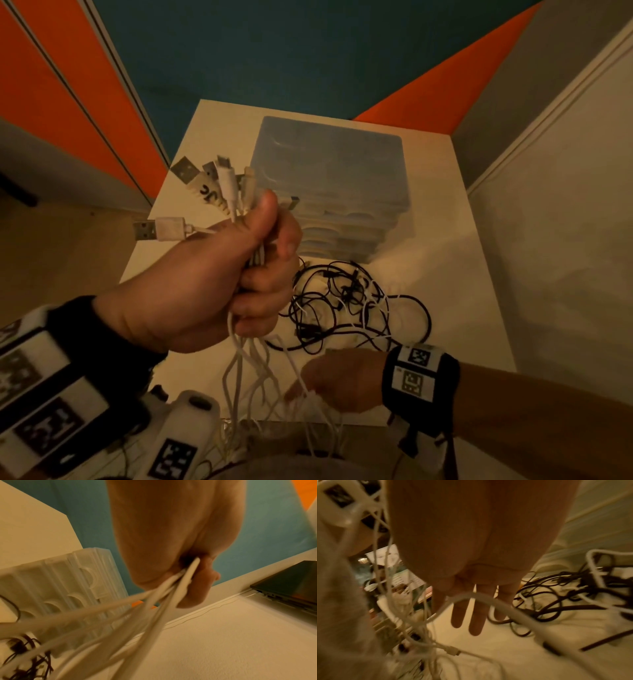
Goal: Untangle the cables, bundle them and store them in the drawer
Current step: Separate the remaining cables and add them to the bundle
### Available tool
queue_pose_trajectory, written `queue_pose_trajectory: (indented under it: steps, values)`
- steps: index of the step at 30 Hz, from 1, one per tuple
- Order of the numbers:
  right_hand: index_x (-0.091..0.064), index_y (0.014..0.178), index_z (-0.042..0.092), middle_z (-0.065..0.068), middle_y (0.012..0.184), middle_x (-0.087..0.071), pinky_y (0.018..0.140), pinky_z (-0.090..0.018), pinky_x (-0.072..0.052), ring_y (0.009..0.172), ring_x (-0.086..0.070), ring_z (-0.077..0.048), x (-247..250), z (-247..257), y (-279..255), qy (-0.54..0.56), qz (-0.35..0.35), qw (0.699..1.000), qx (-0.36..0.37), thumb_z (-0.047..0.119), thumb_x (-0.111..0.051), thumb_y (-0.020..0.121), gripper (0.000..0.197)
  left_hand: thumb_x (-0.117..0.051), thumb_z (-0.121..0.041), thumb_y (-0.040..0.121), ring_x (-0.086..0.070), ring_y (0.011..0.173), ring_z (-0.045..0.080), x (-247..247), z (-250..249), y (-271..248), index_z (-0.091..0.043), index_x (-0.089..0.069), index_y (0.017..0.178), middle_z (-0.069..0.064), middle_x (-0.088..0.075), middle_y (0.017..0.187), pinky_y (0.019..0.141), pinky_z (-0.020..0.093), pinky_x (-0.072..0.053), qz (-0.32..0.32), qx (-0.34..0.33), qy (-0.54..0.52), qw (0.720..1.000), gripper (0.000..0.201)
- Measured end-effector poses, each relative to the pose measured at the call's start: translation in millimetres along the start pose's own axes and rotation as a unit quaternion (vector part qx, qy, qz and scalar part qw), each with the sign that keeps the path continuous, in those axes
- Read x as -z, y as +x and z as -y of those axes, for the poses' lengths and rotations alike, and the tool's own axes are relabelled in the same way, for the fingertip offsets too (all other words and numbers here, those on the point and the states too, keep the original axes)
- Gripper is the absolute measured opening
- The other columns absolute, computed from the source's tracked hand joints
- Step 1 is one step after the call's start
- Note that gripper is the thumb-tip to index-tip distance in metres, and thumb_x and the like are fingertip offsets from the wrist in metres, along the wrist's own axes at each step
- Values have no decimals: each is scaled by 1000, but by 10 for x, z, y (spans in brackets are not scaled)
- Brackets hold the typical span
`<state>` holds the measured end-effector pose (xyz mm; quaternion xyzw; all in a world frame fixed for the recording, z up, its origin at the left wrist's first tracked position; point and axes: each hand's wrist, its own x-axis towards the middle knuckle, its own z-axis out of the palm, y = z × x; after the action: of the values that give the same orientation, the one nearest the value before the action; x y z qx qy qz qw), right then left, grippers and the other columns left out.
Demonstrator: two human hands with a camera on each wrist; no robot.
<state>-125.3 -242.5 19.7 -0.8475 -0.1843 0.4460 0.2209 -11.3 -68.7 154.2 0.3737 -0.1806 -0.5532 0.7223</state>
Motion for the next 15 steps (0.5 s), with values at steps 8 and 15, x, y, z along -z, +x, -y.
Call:
queue_pose_trajectory:
  steps: [8,15]
  values:
    - [-65,112,21,-2,117,-65,89,-32,-47,110,-58,-21,348,-769,113,55,-268,938,-215,24,-45,96,26,-60,-58,86,-27,44,9,45,141,-37,-18,-56,78,-6,-35,58,45,21,-31,-17,2,28,999,41]
    - [-60,110,13,-9,114,-63,75,-30,-40,106,-60,-27,314,-1000,271,-17,-187,930,-317,33,-50,95,27,-61,-57,87,-25,45,11,27,149,-40,-17,-57,76,0,-26,59,47,24,-29,-26,-14,72,997,41]
